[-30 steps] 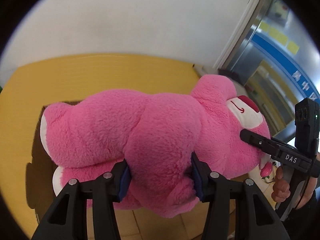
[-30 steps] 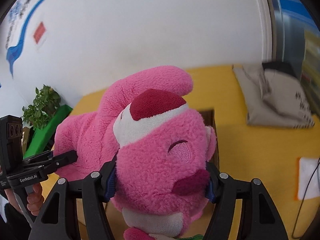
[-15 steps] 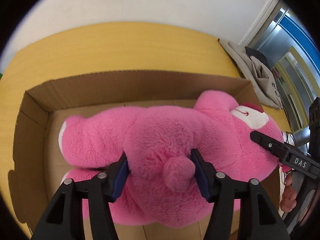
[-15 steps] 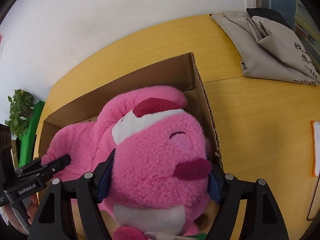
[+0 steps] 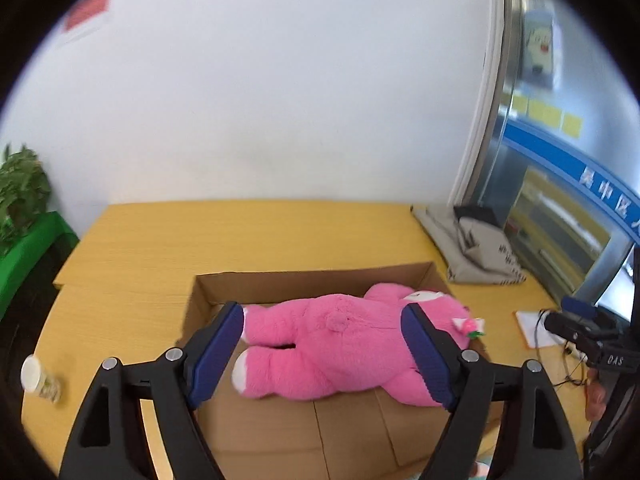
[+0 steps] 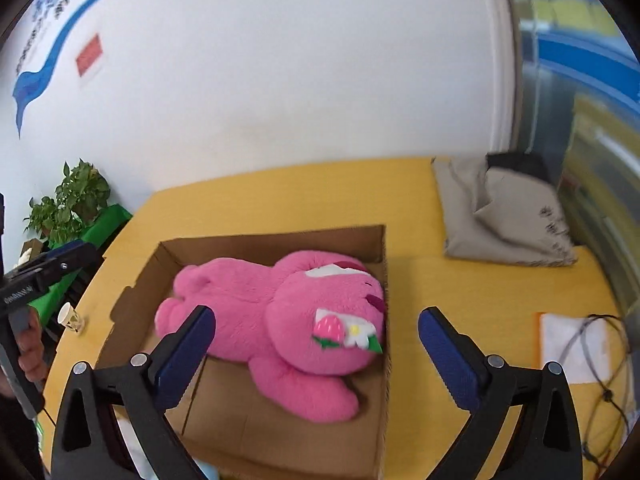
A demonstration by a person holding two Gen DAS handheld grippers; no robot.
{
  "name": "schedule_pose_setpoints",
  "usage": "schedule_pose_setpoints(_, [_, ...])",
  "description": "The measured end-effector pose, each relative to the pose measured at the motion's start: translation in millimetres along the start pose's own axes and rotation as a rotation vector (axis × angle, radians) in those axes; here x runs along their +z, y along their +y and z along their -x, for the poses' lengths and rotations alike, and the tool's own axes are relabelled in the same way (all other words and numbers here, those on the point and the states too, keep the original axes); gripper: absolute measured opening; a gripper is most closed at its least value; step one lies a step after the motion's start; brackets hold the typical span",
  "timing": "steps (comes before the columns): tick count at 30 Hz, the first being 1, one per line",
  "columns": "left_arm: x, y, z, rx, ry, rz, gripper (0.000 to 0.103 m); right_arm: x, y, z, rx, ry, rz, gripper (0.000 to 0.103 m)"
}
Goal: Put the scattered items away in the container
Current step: 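Lower the pink bear into the box and open both tools, then move both tools to the white panda plush beside the box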
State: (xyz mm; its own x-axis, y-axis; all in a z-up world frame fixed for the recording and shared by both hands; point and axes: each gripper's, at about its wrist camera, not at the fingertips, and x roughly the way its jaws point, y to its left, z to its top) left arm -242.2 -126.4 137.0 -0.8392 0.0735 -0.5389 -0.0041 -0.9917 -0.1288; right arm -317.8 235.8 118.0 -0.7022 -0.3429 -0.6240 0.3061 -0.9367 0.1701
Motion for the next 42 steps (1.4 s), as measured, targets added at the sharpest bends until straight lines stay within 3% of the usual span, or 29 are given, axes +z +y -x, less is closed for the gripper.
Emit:
schedule_pose_setpoints(6, [-60,-18,87,0.066,-0.079,-0.033,0.081,-68,26,103,0.036,-0.109,-0.050,0.103])
schedule_pose_setpoints(10, [-106,-34,128,0.106,-0.091,-0.041,0.081,-125,55,130,-0.015,-0.102,-0.024,0.103])
schedule_pose_setpoints(17, [-154,-54,164,0.059,-0.053,-0.031,0.081,-188,85,168,-0.074,-0.079,0.002,0.103])
schedule_pose_setpoints(27, [-173,-65,160,0.073,-0.066,0.004,0.081,-204,104,189,-0.178,-0.117,0.132,0.103])
schedule_pose_setpoints(33, [-179,-65,141,0.019,-0.014,0.000,0.081,-205,99,170,-0.188,-0.083,0.127,0.103])
schedule_pose_setpoints(42, [-179,-57,127,0.053,0.007,-0.011,0.081,-192,89,146,-0.219,-0.060,0.114,0.103])
